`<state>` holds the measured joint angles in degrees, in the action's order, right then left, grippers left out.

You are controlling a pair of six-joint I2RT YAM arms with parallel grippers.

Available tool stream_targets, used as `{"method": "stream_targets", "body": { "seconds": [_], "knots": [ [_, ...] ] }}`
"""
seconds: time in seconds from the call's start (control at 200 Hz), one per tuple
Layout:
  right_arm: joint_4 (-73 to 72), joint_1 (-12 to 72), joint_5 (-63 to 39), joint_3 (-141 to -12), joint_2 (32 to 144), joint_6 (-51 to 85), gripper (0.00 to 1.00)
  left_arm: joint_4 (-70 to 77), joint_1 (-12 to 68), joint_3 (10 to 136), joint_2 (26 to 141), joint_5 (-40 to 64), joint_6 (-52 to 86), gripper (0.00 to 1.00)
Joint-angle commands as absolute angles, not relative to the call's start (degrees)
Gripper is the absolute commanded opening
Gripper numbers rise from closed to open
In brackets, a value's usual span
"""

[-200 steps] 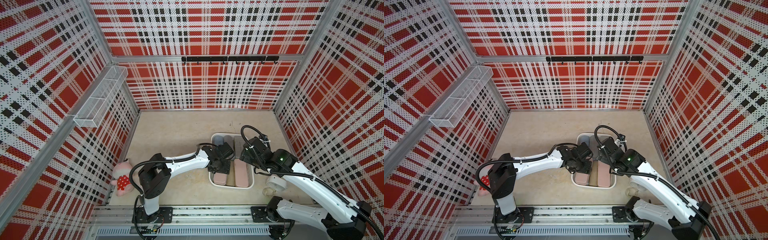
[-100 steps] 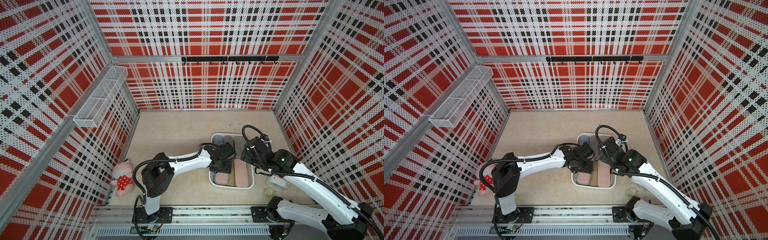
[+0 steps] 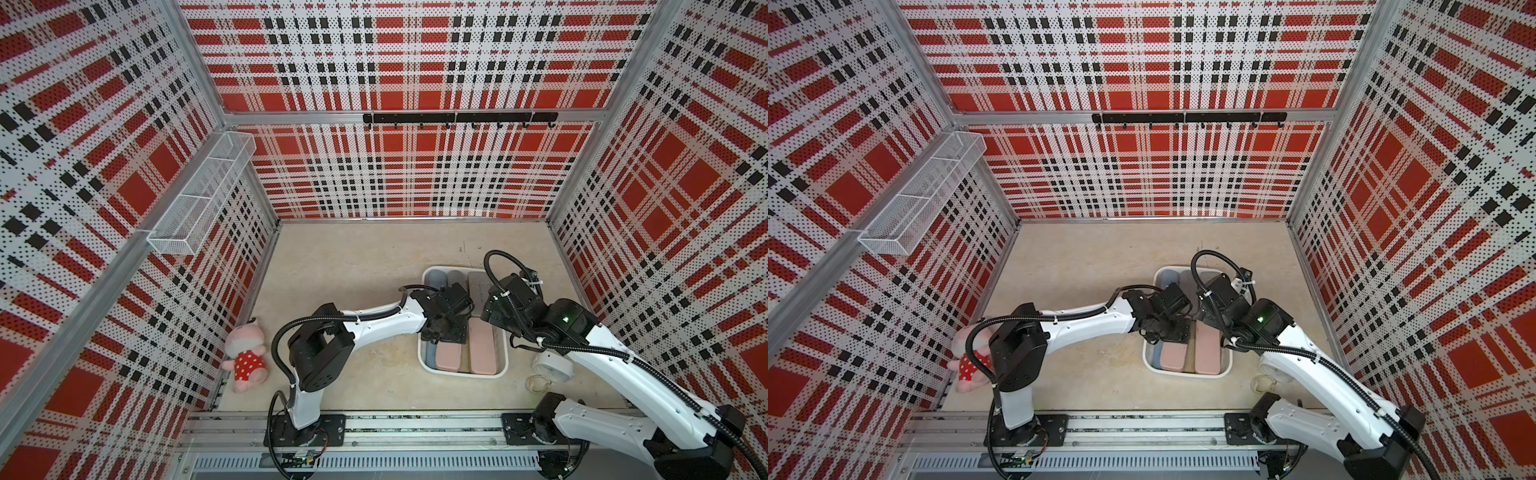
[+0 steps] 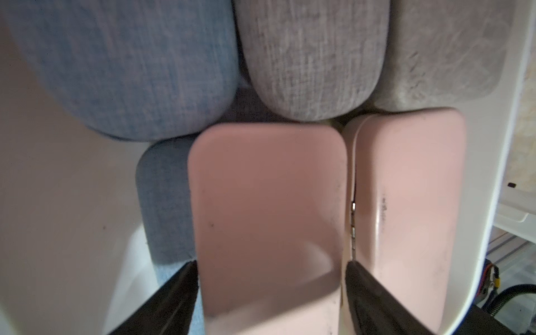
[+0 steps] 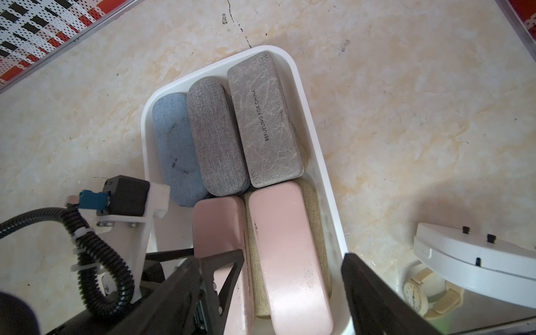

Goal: Put the glasses cases into the storage boxes
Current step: Place the glasses case in the storage box.

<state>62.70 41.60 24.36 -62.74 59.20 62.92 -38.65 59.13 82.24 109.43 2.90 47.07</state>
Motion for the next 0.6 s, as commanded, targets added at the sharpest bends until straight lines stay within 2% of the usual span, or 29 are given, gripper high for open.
{"method": "stream_targets", "body": {
  "seconds": [0.0,0.416,0.591],
  "knots": [
    [64.0,41.1,25.7,-62.2,57.8,63.5,0.8,-37.2,58.9,82.3,109.2,2.6,47.4,0.83],
    [65.6,40.7,28.7,-68.6,59.0,60.3,0.81,-36.6,58.6,78.4,96.2,-1.2,47.7,0.88],
    [65.6,40.6,29.2,-71.3,60.1,59.6,0.81,-32.2,57.6,75.2,89.3,-2.5,46.9,0.88]
  ]
}}
